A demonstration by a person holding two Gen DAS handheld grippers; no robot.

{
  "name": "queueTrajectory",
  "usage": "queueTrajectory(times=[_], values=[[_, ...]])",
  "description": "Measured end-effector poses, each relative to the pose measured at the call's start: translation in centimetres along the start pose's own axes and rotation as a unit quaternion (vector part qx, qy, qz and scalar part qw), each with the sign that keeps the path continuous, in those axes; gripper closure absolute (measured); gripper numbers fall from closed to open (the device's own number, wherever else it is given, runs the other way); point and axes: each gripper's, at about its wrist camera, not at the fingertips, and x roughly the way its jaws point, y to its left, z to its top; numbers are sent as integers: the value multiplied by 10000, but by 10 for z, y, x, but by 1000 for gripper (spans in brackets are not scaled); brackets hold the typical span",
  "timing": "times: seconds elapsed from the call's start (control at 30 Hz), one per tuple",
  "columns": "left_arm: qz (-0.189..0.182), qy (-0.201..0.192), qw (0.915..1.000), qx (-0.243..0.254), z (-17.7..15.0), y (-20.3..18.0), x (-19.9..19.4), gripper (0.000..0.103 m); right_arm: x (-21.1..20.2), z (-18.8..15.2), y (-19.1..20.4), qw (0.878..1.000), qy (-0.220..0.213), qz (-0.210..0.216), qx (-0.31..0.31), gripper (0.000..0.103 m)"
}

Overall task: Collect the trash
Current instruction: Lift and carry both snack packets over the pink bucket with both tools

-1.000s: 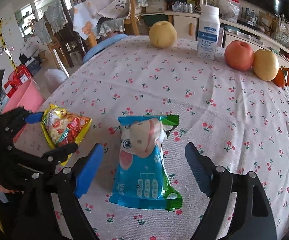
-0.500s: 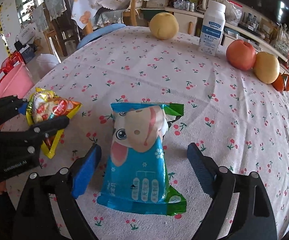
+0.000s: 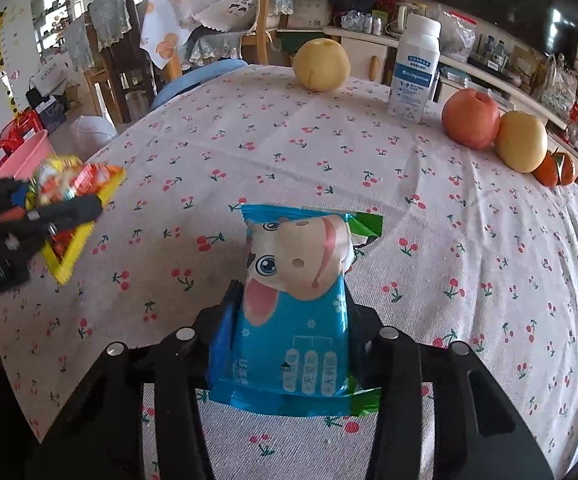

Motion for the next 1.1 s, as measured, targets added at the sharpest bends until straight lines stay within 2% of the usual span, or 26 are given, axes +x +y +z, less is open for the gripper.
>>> queueTrajectory(times=[0.5,0.7,1.1], values=[[355,-612,9963,-482,9,46,-41,53,-26,-1,22,9993,-310,122,152,59],[612,-775,9928,-674,9,68,-53,53,-37,3,44,9989,-367,282,101,59],[868,-1015,9831,-1250,0,118,-74,53,-60,24,95,9963,-560,638,-104,59]])
